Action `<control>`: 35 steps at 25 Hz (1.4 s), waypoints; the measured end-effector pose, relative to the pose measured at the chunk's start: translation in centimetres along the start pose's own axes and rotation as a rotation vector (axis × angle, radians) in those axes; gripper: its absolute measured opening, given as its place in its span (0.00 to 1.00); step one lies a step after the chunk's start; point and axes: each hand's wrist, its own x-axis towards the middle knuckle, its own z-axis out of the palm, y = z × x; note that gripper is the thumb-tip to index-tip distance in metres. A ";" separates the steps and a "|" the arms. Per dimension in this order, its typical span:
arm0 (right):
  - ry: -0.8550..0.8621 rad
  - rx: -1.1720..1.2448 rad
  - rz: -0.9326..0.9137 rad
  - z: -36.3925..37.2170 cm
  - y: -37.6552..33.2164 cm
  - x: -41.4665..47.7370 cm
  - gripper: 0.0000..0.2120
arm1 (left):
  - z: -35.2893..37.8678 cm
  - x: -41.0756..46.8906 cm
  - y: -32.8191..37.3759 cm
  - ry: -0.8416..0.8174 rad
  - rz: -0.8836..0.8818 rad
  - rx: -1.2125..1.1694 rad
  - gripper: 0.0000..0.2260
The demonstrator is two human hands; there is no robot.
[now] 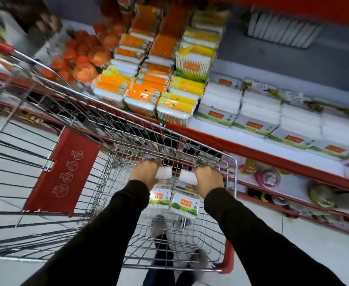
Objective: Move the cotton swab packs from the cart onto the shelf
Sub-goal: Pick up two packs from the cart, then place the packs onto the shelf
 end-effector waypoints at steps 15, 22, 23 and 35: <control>0.396 0.120 0.194 -17.5 8.7 -11.5 0.24 | -17.8 -5.4 11.2 0.385 0.214 0.020 0.25; 0.433 0.031 0.226 -18.4 11.4 -6.9 0.21 | -18.6 1.0 15.5 0.359 0.240 0.159 0.23; 0.421 0.021 0.224 -18.1 11.4 -6.4 0.21 | -18.1 1.5 15.6 0.348 0.238 0.167 0.23; 0.382 0.053 0.147 -14.9 11.6 -2.9 0.19 | -15.2 4.6 15.3 0.292 0.257 0.194 0.25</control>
